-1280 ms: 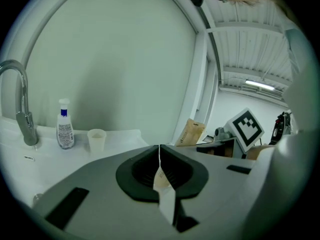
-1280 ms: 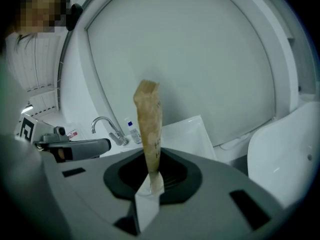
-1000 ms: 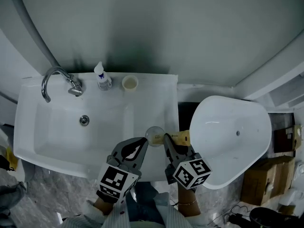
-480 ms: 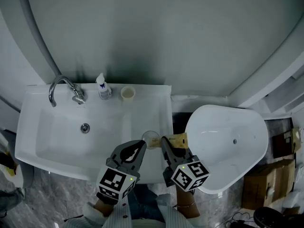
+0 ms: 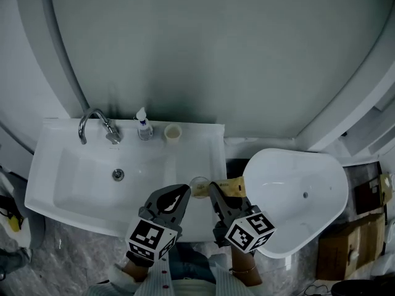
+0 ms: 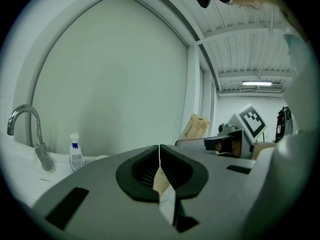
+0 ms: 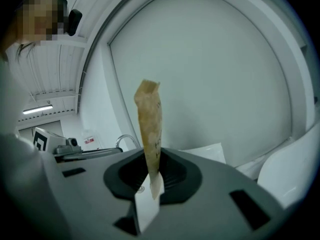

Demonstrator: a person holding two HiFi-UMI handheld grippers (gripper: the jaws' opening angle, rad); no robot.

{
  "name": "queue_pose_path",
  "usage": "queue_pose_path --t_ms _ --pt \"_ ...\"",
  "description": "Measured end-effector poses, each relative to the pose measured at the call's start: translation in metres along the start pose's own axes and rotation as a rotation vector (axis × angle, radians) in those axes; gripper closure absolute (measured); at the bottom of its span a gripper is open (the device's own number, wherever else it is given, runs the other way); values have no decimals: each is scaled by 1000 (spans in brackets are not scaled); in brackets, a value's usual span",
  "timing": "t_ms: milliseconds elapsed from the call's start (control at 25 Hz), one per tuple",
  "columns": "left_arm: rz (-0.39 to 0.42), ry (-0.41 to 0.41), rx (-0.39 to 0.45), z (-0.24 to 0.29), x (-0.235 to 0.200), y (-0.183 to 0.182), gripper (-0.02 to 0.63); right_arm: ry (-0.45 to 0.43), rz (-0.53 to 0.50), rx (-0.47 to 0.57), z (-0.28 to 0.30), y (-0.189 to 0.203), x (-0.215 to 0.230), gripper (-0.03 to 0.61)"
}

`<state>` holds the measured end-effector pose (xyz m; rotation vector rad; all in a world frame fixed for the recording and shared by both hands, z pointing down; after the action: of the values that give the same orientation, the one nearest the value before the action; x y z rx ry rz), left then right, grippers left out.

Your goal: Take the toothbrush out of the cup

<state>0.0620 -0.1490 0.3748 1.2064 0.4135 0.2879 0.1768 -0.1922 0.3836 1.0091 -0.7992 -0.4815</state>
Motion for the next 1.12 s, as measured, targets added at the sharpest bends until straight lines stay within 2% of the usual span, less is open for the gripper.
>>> queue_pose_path --t_ms 360,520,760,1120 --pt "33 42 51 -20 -9 -32 592 -67 -35 29 0 -32 -31 523" --pt "24 71 82 -30 -10 -44 592 -77 -52 40 -1 -45 -38 524" --pt "-3 93 94 -35 -13 -48 592 -85 -56 62 -7 -57 -39 523" --pt "4 118 92 -26 -17 -53 592 -103 -51 56 -9 -60 -36 524"
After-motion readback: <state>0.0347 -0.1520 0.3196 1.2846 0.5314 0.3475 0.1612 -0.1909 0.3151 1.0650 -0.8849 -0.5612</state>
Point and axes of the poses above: the fingertips, and each gripper's own axes: z forward along the fingers, x to its right, y out of its underside, the point moved 4 cm from there along -z, backward along the fingers, and after that the axes turned 8 degrees about -x, right-handed, at the moved point
